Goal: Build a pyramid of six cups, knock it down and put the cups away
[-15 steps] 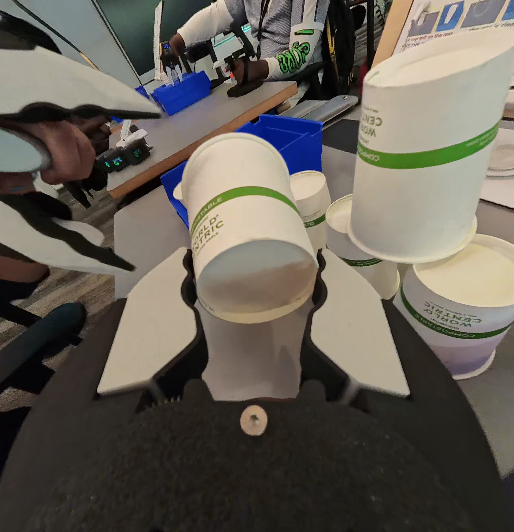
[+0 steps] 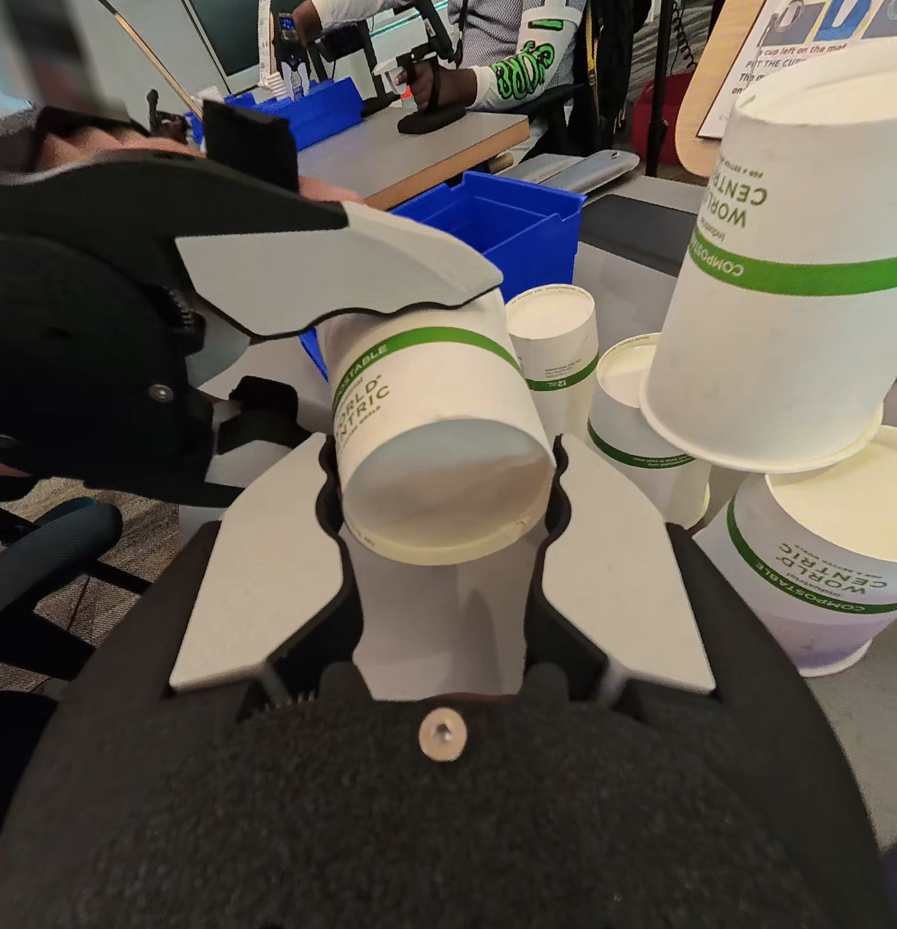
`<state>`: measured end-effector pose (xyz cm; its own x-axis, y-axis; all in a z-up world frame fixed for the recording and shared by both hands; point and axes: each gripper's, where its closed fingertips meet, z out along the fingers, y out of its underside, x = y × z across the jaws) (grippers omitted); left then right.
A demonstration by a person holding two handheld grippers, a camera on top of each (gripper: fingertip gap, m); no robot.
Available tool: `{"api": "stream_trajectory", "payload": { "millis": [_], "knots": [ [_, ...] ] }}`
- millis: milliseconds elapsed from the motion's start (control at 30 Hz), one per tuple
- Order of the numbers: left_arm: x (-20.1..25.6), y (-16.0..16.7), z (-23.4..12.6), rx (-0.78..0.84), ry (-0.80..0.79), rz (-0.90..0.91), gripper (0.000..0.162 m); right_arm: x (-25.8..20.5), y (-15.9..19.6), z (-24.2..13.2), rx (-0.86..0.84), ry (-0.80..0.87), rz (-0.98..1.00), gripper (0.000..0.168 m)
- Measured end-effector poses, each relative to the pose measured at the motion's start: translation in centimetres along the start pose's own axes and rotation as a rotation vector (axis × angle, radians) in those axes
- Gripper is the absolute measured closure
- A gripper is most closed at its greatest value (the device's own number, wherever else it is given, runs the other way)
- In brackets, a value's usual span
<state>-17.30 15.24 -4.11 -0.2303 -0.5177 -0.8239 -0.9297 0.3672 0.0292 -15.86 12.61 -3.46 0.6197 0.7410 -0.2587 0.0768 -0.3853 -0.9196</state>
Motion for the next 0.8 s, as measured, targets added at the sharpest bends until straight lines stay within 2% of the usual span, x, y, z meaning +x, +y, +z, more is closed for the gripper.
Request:
{"api": "stream_trajectory", "payload": {
  "millis": [133,167,233,300,467,600,667,800],
  "knots": [
    [-0.3,0.4,0.0,0.024,-0.058,-0.079,0.077,0.4,-0.1,-0.5,0.031,0.035,-0.056,0.088],
    [-0.6,1.0,0.0,0.029,-0.083,-0.112,0.077,0.7,-0.4,-1.1,0.053,0.064,-0.07,0.083],
    [-1.5,2.6,0.2,0.065,-0.122,-0.24,0.077,1.2,-0.5,-2.5,0.105,0.107,-0.09,0.08],
    [-2.6,4.1,0.5,0.138,-0.111,-0.46,0.076,1.1,0.6,-3.4,0.128,0.129,-0.076,0.08],
    [-8.1,7.1,1.8,0.355,-0.124,-1.13,0.076,-1.3,6.5,-3.8,0.13,0.112,-0.113,0.09],
    [-11.0,7.9,3.7,0.479,-0.13,-1.499,0.076,-3.0,7.9,-3.3,0.096,0.057,-0.093,0.092],
    [-11.2,7.6,5.1,0.49,-0.133,-1.589,0.076,-3.6,7.7,-3.2,0.1,0.038,-0.094,0.093],
    [-9.8,6.8,8.1,0.385,-0.171,-1.596,0.076,-3.6,7.9,-3.3,0.095,0.035,-0.097,0.096]
  ]
}}
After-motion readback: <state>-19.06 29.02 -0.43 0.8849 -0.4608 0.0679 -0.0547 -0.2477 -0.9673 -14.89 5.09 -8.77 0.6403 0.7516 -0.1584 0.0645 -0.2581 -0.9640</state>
